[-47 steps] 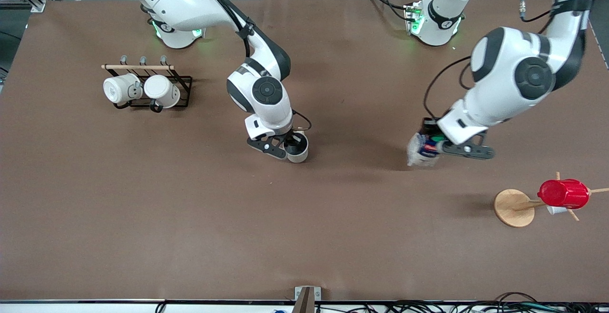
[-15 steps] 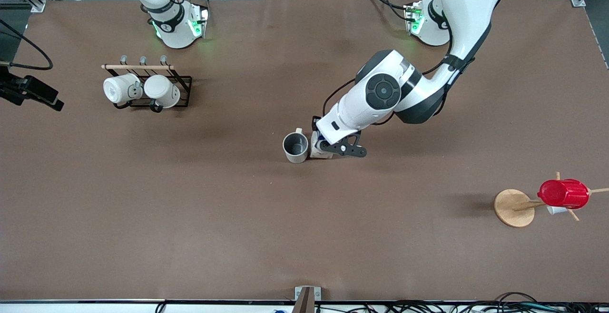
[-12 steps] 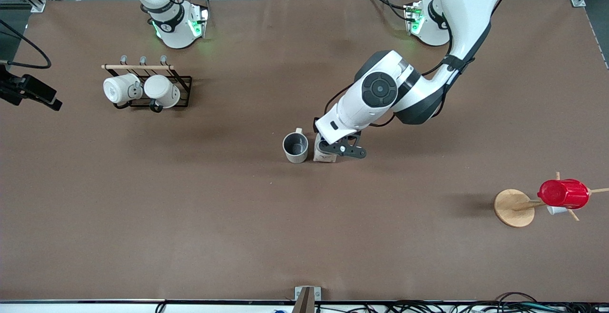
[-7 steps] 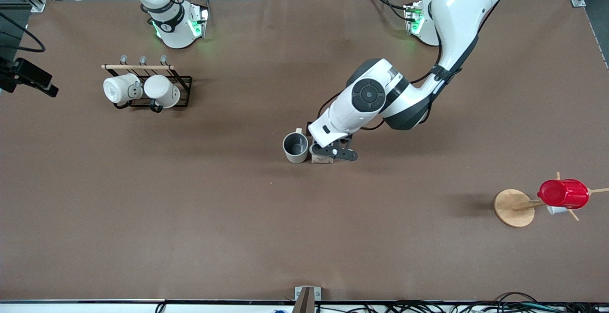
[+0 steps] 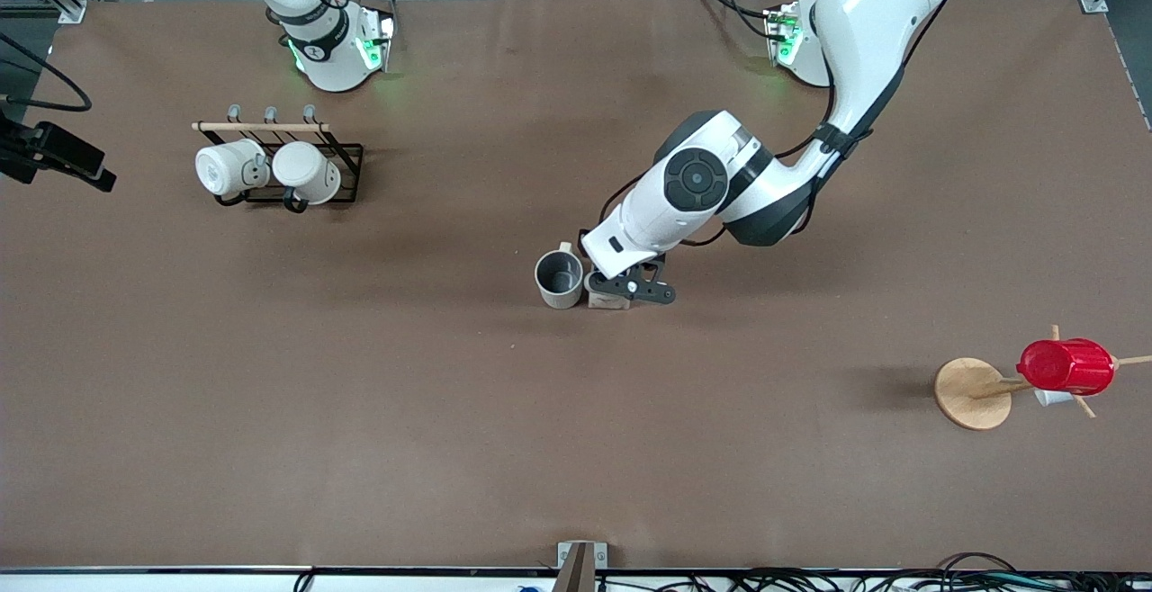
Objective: Place cup and milk on table
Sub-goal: 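Lower the milk carton beside the mug with the left gripper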
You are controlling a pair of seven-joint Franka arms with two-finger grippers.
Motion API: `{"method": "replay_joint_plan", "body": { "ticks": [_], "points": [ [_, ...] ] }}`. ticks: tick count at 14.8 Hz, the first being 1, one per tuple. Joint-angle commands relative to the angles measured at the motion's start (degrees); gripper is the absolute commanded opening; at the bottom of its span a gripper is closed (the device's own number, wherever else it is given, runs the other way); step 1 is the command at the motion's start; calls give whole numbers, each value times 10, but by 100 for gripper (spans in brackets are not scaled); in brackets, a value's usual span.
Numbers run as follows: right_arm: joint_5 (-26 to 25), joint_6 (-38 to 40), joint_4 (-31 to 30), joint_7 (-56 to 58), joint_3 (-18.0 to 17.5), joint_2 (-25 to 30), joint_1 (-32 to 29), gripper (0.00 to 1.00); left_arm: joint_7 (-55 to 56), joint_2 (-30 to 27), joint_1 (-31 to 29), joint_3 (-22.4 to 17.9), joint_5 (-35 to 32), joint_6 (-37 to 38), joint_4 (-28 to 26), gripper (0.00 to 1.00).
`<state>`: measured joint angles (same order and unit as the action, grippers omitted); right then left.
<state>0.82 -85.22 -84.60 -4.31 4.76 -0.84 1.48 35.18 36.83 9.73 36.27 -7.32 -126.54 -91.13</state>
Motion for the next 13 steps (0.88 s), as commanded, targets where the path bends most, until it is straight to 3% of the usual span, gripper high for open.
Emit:
{"method": "replay_joint_plan", "body": {
  "ticks": [1, 4, 10, 13],
  "points": [
    [5, 8, 11, 5, 1, -3, -1, 100, 16, -3, -2, 4, -11, 1, 8, 87],
    [6, 8, 11, 5, 1, -3, -1, 100, 15, -20, -5, 6, -10, 1, 8, 100],
    [6, 8, 11, 7, 2, -4, -2, 100, 36, -83, -13, -2, -3, 9, 7, 100],
    [6, 9, 10, 7, 2, -4, -2, 100, 30, -131, -15, -51, -3, 58, 4, 100]
  ]
}}
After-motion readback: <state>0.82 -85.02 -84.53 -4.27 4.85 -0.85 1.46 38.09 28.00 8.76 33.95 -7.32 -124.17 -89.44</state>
